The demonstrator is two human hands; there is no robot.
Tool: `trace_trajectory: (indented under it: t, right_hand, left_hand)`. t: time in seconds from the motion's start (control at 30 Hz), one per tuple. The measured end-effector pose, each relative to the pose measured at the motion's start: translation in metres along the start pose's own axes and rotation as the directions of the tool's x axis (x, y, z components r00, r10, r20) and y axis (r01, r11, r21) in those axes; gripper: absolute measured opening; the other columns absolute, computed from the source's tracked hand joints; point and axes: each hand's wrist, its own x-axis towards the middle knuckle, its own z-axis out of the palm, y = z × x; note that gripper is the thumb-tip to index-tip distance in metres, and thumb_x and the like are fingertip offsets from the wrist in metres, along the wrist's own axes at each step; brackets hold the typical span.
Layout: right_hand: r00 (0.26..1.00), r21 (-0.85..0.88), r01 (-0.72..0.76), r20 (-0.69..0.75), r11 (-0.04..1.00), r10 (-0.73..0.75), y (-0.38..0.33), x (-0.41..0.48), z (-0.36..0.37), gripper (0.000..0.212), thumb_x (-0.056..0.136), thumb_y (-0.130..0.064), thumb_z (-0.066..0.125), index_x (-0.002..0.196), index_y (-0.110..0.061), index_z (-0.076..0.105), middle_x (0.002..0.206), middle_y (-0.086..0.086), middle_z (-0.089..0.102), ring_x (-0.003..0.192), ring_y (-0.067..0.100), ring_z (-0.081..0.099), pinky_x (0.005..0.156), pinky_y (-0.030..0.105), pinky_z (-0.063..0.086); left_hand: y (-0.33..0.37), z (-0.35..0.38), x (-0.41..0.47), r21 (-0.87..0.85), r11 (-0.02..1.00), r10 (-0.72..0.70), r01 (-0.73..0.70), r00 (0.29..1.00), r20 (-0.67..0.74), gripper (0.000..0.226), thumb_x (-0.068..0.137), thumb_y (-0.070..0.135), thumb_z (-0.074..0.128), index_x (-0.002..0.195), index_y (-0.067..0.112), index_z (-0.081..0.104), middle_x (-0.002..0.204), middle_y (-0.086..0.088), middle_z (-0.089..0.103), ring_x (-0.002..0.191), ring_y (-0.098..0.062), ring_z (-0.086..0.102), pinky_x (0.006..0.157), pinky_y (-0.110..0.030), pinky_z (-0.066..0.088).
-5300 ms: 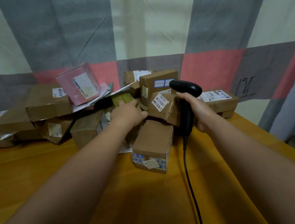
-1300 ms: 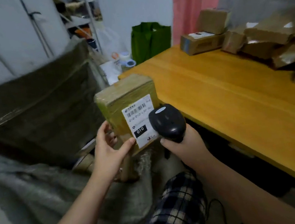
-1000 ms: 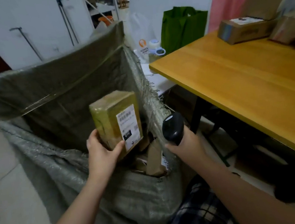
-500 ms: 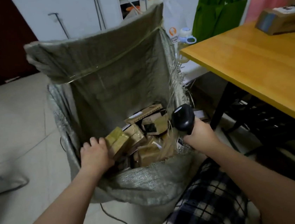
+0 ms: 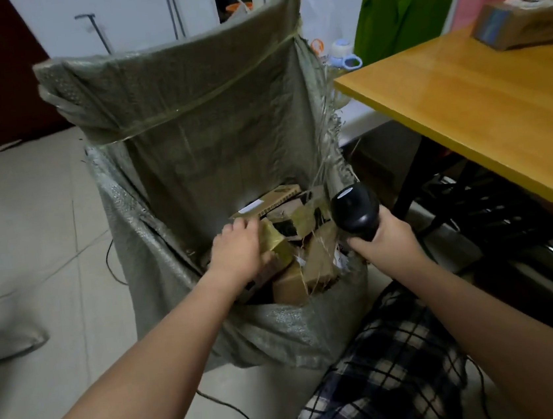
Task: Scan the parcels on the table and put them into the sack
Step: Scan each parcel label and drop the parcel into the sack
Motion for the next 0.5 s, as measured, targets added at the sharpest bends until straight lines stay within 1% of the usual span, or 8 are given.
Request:
trace_trajectory:
  t: [0.07, 0.1, 0.2, 0.27, 0.33, 0.37, 0.43, 0.5]
  right_hand:
    - [0.999, 0.025, 0.022, -0.046, 0.999, -0.021, 0.001, -0.004, -0.017, 0.034, 0.075, -0.028, 0.078, 0.092, -0.032, 0.048, 0.080, -0.016, 0.058, 0.081, 0.014, 0.059, 0.072, 0.029, 0.048]
    - [0.996, 0.026, 0.034, -0.087, 0.999, -0.031, 0.002, -0.006, -0.029, 0.034, 0.075, -0.029, 0.078, 0.092, -0.033, 0.049, 0.080, -0.017, 0.057, 0.083, 0.013, 0.058, 0.071, 0.027, 0.046]
    - [0.966, 0.039, 0.046, -0.258, 0.998, -0.034, 0.006, -0.017, -0.078, 0.039, 0.077, -0.035, 0.077, 0.105, -0.035, 0.049, 0.082, -0.027, 0.051, 0.082, 0.004, 0.051, 0.065, 0.016, 0.037]
    - [0.930, 0.065, 0.015, -0.367, 0.998, 0.010, 0.012, -0.030, -0.116, 0.038, 0.079, -0.039, 0.075, 0.109, -0.031, 0.052, 0.085, -0.023, 0.054, 0.083, 0.004, 0.053, 0.064, 0.014, 0.037]
    - [0.886, 0.075, -0.029, -0.460, 0.997, 0.060, 0.021, -0.048, -0.155, 0.037, 0.080, -0.039, 0.073, 0.109, -0.023, 0.057, 0.085, -0.011, 0.063, 0.082, 0.012, 0.061, 0.060, 0.019, 0.040]
    - [0.861, 0.086, -0.045, -0.502, 0.995, 0.083, 0.027, -0.060, -0.174, 0.036, 0.080, -0.038, 0.073, 0.109, -0.022, 0.058, 0.084, -0.006, 0.065, 0.079, 0.016, 0.064, 0.059, 0.023, 0.042]
    - [0.795, 0.123, -0.070, -0.593, 0.990, 0.129, 0.037, -0.085, -0.209, 0.033, 0.080, -0.035, 0.073, 0.106, -0.023, 0.058, 0.083, -0.003, 0.066, 0.079, 0.021, 0.065, 0.062, 0.026, 0.042]
    - [0.704, 0.140, -0.102, -0.689, 0.985, 0.171, 0.050, -0.113, -0.241, 0.033, 0.080, -0.033, 0.074, 0.106, -0.019, 0.061, 0.088, 0.000, 0.067, 0.086, 0.023, 0.065, 0.068, 0.028, 0.044]
  left_hand:
    - [0.026, -0.013, 0.008, -0.032, 0.993, 0.109, -0.111, 0.992, -0.070, 0.068, 0.088, 0.047, 0.058, 0.143, 0.017, 0.033, 0.136, -0.010, 0.046, 0.124, -0.030, 0.045, 0.099, -0.041, 0.040]
    - [0.041, -0.021, 0.012, -0.059, 0.985, 0.157, -0.164, 0.982, -0.103, 0.065, 0.089, 0.045, 0.056, 0.143, 0.018, 0.035, 0.135, -0.010, 0.047, 0.123, -0.030, 0.045, 0.099, -0.040, 0.039]
    - [0.098, -0.046, 0.022, -0.115, 0.937, 0.304, -0.329, 0.932, -0.196, 0.058, 0.090, 0.041, 0.055, 0.141, 0.018, 0.040, 0.132, -0.008, 0.049, 0.119, -0.030, 0.047, 0.099, -0.040, 0.040]
    - [0.144, -0.061, 0.028, -0.143, 0.880, 0.410, -0.453, 0.876, -0.255, 0.055, 0.090, 0.038, 0.055, 0.140, 0.019, 0.042, 0.130, -0.006, 0.050, 0.118, -0.028, 0.047, 0.099, -0.040, 0.039]
    - [0.193, -0.074, 0.031, -0.177, 0.805, 0.505, -0.566, 0.810, -0.298, 0.054, 0.091, 0.037, 0.055, 0.140, 0.018, 0.042, 0.131, -0.005, 0.050, 0.119, -0.026, 0.047, 0.099, -0.039, 0.039]
    - [0.219, -0.080, 0.031, -0.189, 0.765, 0.547, -0.615, 0.777, -0.313, 0.054, 0.092, 0.038, 0.055, 0.140, 0.018, 0.043, 0.131, -0.004, 0.051, 0.119, -0.026, 0.047, 0.099, -0.039, 0.039]
    - [0.271, -0.088, 0.028, -0.199, 0.681, 0.630, -0.705, 0.702, -0.331, 0.053, 0.094, 0.039, 0.054, 0.141, 0.017, 0.042, 0.131, -0.004, 0.051, 0.120, -0.025, 0.047, 0.099, -0.038, 0.040]
    - [0.321, -0.092, 0.019, -0.205, 0.586, 0.713, -0.784, 0.619, -0.329, 0.053, 0.095, 0.039, 0.052, 0.142, 0.018, 0.041, 0.133, -0.004, 0.050, 0.121, -0.025, 0.046, 0.099, -0.037, 0.040]
